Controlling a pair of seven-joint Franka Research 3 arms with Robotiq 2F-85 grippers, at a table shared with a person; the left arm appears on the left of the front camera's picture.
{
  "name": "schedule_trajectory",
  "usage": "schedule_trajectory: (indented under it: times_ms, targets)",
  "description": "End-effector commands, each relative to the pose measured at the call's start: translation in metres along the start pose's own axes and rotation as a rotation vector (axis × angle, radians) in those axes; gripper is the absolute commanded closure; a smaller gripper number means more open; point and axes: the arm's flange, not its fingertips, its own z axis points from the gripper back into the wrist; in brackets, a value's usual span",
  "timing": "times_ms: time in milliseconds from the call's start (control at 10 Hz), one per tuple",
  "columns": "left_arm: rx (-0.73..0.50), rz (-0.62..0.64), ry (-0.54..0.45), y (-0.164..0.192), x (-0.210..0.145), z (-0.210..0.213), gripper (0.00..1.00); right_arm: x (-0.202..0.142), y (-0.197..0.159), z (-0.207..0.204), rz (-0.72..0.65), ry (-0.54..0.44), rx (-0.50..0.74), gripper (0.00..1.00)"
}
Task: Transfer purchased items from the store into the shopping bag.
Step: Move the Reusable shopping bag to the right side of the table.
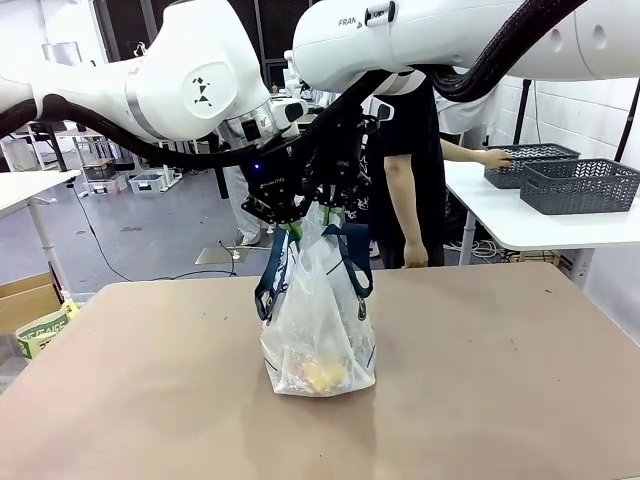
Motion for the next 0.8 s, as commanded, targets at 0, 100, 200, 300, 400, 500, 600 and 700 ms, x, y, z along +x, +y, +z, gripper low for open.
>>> schedule_trajectory:
  times_ms: [0,100,200,300,400,500,600,700]
  targets:
    - [-0.059,-0.021,-0.022,0.0004,0.0035,0.0018,1.0,-0.0019,0.0011,-0.0013,-0.035,-0.015,0.031,1.0]
    - [-0.063,-0.026,-0.029,-0.0001,0.0037,0.0028,1.0,-0.001,0.0006,-0.0023,-0.038,-0.014,0.03,1.0]
    - [-0.065,-0.031,-0.033,0.0,0.0031,0.0037,1.0,0.0002,0.0013,-0.004,-0.043,-0.01,0.027,1.0]
    - [-0.068,-0.037,-0.039,-0.0001,0.0021,0.0048,1.0,0.0016,0.0012,-0.0052,-0.048,-0.007,0.026,1.0]
    - [-0.071,-0.045,-0.04,-0.0006,0.0026,0.0053,1.0,0.0027,0.0018,-0.0054,-0.047,-0.007,0.027,1.0]
    - [-0.086,-0.052,-0.034,-0.0018,0.003,0.0048,0.8,0.0031,0.0019,-0.0056,-0.05,-0.009,0.032,1.0]
    - [-0.096,-0.058,-0.028,-0.0031,0.0022,0.0036,0.6,0.0032,0.0023,-0.0059,-0.054,-0.011,0.037,1.0]
    - [-0.103,-0.065,-0.027,-0.0048,0.0013,0.0023,0.4,0.0036,0.0017,-0.0052,-0.058,-0.014,0.041,1.0]
